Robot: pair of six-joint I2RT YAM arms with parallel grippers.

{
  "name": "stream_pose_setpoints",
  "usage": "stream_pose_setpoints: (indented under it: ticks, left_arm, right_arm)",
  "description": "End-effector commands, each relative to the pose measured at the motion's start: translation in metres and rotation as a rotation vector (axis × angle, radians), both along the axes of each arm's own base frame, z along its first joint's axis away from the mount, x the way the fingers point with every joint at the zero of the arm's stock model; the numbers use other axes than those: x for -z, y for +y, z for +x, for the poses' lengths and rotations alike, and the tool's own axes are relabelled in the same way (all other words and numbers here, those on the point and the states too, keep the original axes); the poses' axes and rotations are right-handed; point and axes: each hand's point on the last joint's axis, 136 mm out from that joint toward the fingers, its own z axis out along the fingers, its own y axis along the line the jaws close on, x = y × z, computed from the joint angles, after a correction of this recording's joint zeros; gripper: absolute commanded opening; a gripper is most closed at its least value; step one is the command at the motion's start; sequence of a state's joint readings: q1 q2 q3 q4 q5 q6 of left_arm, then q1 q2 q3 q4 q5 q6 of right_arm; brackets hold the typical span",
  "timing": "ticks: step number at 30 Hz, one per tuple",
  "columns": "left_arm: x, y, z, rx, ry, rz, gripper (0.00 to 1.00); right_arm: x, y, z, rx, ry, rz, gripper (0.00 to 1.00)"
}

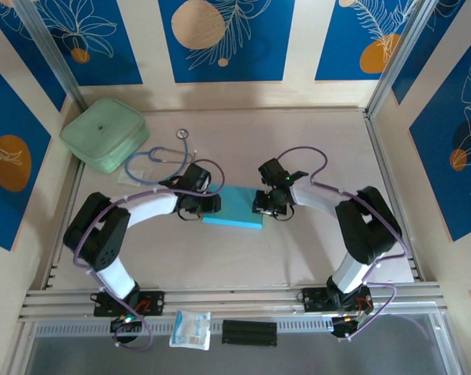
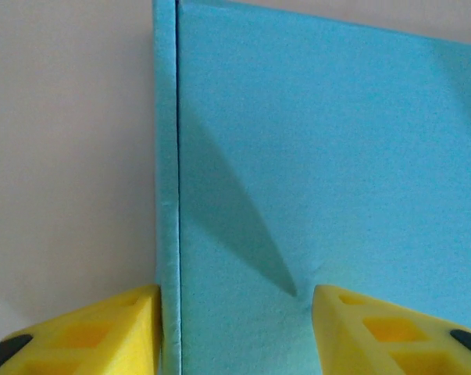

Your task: Fold the paper box

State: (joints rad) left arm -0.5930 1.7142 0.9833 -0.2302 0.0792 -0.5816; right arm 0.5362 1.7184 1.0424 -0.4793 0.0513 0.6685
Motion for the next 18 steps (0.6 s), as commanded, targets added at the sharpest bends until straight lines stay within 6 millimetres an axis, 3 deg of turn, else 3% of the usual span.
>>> stream_pose_setpoints:
  ticks: [1,6,9,13,18]
  left_arm:
    - [-0.031,-0.039,0.057,0.050,-0.166,-0.098,0.50]
    - [-0.038,-0.036,0.135,-0.015,-0.286,-0.036,0.48]
    - [-0.041,-0.042,0.168,-0.027,-0.316,-0.062,0.48]
    - [-0.035,-0.041,0.190,-0.038,-0.312,-0.017,0.55]
    - [-0.030,-0.034,0.189,-0.070,-0.279,-0.017,0.63]
  right_arm:
    - [-0.027,0.035,0.072,-0.050,-0.190,0.110,0.25]
    - [-0.034,0.035,0.144,-0.053,-0.267,0.073,0.25]
    - [-0.037,0.030,0.172,-0.037,-0.290,0.058,0.26]
    - [-0.028,0.020,0.193,-0.036,-0.279,0.033,0.31]
    - [-0.028,0.010,0.200,-0.097,-0.295,-0.005,0.52]
